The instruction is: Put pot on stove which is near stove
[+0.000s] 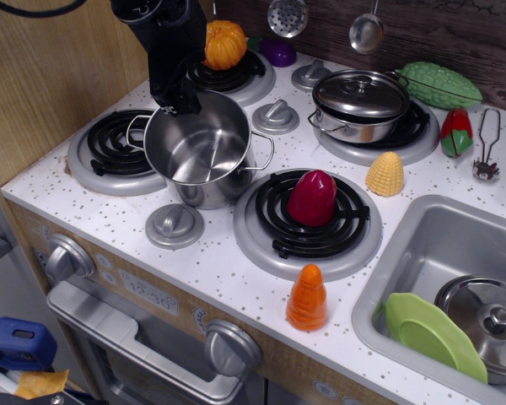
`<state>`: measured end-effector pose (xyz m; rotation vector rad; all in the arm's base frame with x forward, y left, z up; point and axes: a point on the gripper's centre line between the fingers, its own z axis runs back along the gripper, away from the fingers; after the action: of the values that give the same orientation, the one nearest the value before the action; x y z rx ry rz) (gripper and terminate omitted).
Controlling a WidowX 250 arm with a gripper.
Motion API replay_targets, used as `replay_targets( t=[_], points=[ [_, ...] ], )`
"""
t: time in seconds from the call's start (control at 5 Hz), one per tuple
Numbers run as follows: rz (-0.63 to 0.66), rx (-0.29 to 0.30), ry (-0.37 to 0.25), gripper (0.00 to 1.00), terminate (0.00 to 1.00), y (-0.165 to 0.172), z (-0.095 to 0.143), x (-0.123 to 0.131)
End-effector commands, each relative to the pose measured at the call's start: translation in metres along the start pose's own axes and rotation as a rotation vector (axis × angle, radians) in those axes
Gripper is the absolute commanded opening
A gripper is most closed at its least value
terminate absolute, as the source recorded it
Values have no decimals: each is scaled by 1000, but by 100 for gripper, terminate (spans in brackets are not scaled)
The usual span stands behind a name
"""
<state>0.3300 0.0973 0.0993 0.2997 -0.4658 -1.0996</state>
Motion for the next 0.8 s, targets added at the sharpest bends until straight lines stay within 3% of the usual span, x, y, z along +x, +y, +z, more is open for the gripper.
replay_targets(
  t=[0.0, 0.6],
  points=[
    [0, 0, 0, 100, 0, 0, 0, 0],
    [7, 19, -87, 100, 0, 1, -28, -11]
  ],
)
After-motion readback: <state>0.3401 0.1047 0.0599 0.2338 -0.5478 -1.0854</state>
